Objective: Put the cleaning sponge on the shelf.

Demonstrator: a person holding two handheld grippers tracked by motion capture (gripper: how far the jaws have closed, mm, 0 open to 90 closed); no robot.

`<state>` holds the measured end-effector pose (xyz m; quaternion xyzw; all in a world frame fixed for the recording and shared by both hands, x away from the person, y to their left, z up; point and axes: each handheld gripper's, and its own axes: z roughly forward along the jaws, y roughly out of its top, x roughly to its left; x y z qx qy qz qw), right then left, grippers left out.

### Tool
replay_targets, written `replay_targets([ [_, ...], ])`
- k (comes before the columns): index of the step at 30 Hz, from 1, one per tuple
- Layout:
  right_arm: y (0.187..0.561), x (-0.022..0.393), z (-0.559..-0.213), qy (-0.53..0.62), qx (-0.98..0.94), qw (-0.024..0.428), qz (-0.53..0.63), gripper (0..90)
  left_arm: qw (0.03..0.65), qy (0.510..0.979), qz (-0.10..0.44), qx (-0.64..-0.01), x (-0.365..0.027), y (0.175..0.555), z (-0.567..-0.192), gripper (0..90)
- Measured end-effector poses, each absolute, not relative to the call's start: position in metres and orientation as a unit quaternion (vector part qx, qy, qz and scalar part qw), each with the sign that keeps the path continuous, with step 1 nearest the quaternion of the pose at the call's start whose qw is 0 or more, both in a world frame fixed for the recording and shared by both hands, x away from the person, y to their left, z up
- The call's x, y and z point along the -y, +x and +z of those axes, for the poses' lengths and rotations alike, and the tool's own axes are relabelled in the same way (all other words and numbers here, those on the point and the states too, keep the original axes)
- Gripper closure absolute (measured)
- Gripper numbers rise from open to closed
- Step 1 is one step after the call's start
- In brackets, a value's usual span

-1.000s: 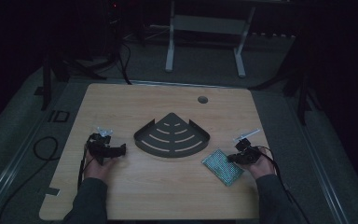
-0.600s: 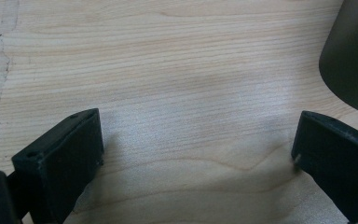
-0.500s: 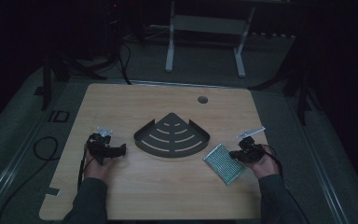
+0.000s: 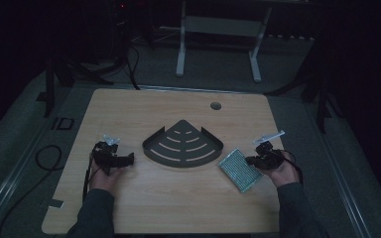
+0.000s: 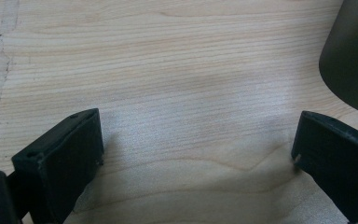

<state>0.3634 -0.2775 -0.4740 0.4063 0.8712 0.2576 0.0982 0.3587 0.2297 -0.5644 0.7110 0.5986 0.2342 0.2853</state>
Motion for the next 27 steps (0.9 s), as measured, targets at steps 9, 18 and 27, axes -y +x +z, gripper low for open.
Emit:
replay_targets([
  [9, 0.366, 0.276, -0.463, 0.403, -0.872, 0.104, 0.257, 89.9, 0.285, 0.711, 0.234, -0.599, -0.230, 0.359, -0.564, 2.3],
  [18, 0.369, 0.274, -0.454, 0.395, -0.873, 0.110, 0.263, 89.9, 0.285, 0.711, 0.234, -0.599, -0.230, 0.359, -0.564, 2.3],
  [27, 0.371, 0.273, -0.448, 0.394, -0.871, 0.111, 0.270, 89.9, 0.285, 0.711, 0.234, -0.599, -0.230, 0.359, -0.564, 2.3],
])
